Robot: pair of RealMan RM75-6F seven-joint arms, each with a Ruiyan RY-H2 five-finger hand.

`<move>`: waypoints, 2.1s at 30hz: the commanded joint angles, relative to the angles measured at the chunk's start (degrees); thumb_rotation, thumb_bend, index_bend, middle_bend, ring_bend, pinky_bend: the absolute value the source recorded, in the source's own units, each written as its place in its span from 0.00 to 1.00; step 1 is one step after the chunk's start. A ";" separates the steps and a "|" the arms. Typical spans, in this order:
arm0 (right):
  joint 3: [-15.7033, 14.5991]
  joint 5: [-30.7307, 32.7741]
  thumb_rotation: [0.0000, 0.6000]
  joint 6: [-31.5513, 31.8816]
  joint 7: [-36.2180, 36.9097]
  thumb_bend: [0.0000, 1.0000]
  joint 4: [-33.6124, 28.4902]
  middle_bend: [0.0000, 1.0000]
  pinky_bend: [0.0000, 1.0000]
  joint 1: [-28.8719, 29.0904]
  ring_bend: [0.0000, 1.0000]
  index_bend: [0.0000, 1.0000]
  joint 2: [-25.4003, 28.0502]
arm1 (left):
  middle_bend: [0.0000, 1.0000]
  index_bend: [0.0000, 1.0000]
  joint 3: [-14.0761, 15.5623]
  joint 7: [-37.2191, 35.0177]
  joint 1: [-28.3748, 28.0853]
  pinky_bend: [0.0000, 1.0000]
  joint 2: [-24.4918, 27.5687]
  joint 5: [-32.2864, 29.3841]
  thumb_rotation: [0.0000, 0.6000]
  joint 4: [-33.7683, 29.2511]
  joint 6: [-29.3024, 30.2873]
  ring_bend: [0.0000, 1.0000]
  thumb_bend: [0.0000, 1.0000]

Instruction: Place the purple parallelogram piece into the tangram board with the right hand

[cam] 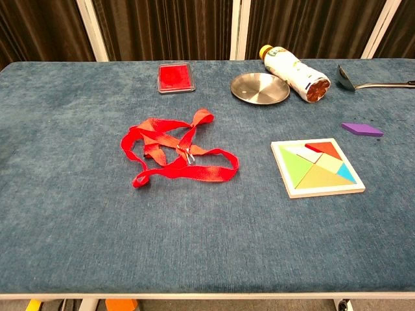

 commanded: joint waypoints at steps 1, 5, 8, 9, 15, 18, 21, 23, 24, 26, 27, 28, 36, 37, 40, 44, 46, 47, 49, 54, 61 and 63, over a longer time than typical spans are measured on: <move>-0.03 0.28 1.00 -0.29 -0.25 0.23 0.03 0.00 0.00 0.05 0.00 0.00 0.00 | 0.04 0.10 0.03 -0.01 0.02 0.14 -0.05 -0.05 1.00 0.04 -0.04 0.00 0.06; 0.10 0.47 1.00 -0.76 -0.41 0.23 -0.03 0.00 0.00 0.37 0.00 0.00 -0.08 | 0.04 0.10 0.11 -0.03 0.03 0.14 -0.13 -0.05 1.00 0.13 -0.13 0.00 0.06; 0.76 1.16 1.00 -1.29 -1.29 0.23 0.00 0.00 0.00 0.98 0.00 0.00 -0.31 | 0.04 0.10 0.01 -0.24 -0.08 0.14 -0.19 -0.14 1.00 0.33 -0.28 0.00 0.06; 1.22 1.79 1.00 -1.89 -1.76 0.23 0.08 0.00 0.00 1.45 0.00 0.00 -0.46 | 0.04 0.10 -0.03 -0.40 -0.10 0.14 -0.20 -0.18 1.00 0.39 -0.31 0.00 0.06; 4.08 4.92 1.00 -9.51 -2.57 0.23 1.55 0.00 0.00 7.05 0.00 0.00 -1.72 | 0.04 0.10 0.24 -1.05 -0.01 0.14 -0.07 -0.43 1.00 0.77 -0.73 0.00 0.06; 5.26 6.81 1.00 -15.21 -2.65 0.23 2.67 0.00 0.00 10.83 0.00 0.00 -2.84 | 0.04 0.10 0.49 -1.25 0.20 0.14 -0.08 -0.49 1.00 0.89 -0.73 0.00 0.06; 6.32 8.38 1.00 -19.09 -6.11 0.23 4.82 0.00 0.00 14.40 0.00 0.00 -4.69 | 0.04 0.10 0.60 -1.14 0.33 0.14 -0.25 -0.78 1.00 1.35 -0.91 0.00 0.06; 7.01 9.51 1.00 -20.94 -7.52 0.23 5.86 0.00 0.00 16.23 0.00 0.00 -5.83 | 0.04 0.10 0.55 -1.06 0.33 0.14 -0.30 -1.10 1.00 1.36 -1.13 0.00 0.06; 7.44 10.54 1.00 -22.42 -8.17 0.23 6.49 0.00 0.00 17.41 0.00 0.00 -6.42 | 0.04 0.10 0.50 -0.96 0.26 0.14 -0.29 -1.17 1.00 1.34 -1.26 0.00 0.06; 8.10 12.41 1.00 -24.76 -8.98 0.23 7.41 0.00 0.00 19.12 0.00 0.00 -7.14 | 0.04 0.10 0.46 -0.87 0.18 0.14 -0.26 -1.13 1.00 1.35 -1.32 0.00 0.06; 8.40 13.39 1.00 -25.83 -9.44 0.23 7.95 0.00 0.00 19.93 0.00 0.00 -7.52 | 0.04 0.10 0.45 -0.91 0.16 0.14 -0.28 -1.12 1.00 1.38 -1.34 0.00 0.06; 8.73 14.75 1.00 -27.12 -10.20 0.23 8.72 0.00 0.00 20.94 0.00 0.00 -8.04 | 0.04 0.10 0.46 -0.98 0.15 0.14 -0.32 -1.16 1.00 1.45 -1.41 0.00 0.06; 9.39 21.77 1.00 -32.30 -14.80 0.23 11.51 0.00 0.00 25.87 0.00 0.00 -10.89 | 0.04 0.10 0.75 -1.80 0.15 0.14 -0.77 -1.67 1.00 2.46 -2.28 0.00 0.06; 9.37 22.55 1.00 -32.80 -15.31 0.23 11.79 0.00 0.00 26.50 0.00 0.00 -11.32 | 0.04 0.10 0.77 -1.84 0.13 0.14 -0.89 -1.85 1.00 2.59 -2.49 0.00 0.06; 9.37 24.64 1.00 -33.45 -16.65 0.23 12.68 0.00 0.00 27.87 0.00 0.01 -12.43 | 0.04 0.10 0.74 -1.82 -0.02 0.14 -1.11 -2.14 1.00 2.79 -2.98 0.00 0.06; 9.43 26.57 1.00 -33.83 -17.11 0.23 14.39 0.00 0.00 29.22 0.00 0.08 -13.96 | 0.04 0.10 0.63 -1.60 -0.32 0.14 -1.12 -2.22 1.00 2.86 -3.40 0.00 0.06; 9.35 27.32 1.00 -34.43 -16.99 0.23 15.17 0.00 0.00 29.91 0.00 0.10 -14.63 | 0.04 0.11 0.57 -1.47 -0.42 0.14 -1.11 -2.27 1.00 2.80 -3.52 0.00 0.06; 9.29 27.55 1.00 -34.64 -16.96 0.23 15.48 0.00 0.00 30.20 0.00 0.11 -14.90 | 0.04 0.11 0.56 -1.41 -0.43 0.14 -1.11 -2.32 1.00 2.77 -3.54 0.00 0.06; 9.08 27.94 1.00 -34.82 -16.94 0.23 16.30 0.00 0.00 30.74 0.00 0.13 -15.62 | 0.04 0.11 0.58 -1.21 -0.44 0.14 -1.13 -2.45 1.00 2.69 -3.67 0.00 0.06; 8.72 28.82 1.00 -34.82 -16.87 0.25 17.97 0.00 0.00 31.65 0.00 0.20 -17.04 | 0.04 0.11 0.63 -0.78 -0.48 0.14 -1.14 -2.50 1.00 2.44 -3.76 0.00 0.06; 8.22 28.12 1.00 -34.10 -15.29 0.26 18.99 0.00 0.00 32.03 0.00 0.31 -17.74 | 0.04 0.11 0.76 -0.56 -0.72 0.14 -1.15 -2.70 1.00 2.22 -4.41 0.00 0.06; 8.06 27.97 1.00 -33.90 -15.09 0.26 19.11 0.00 0.00 32.08 0.00 0.34 -17.80 | 0.04 0.11 0.79 -0.53 -0.75 0.14 -1.22 -2.67 1.00 2.25 -4.45 0.00 0.06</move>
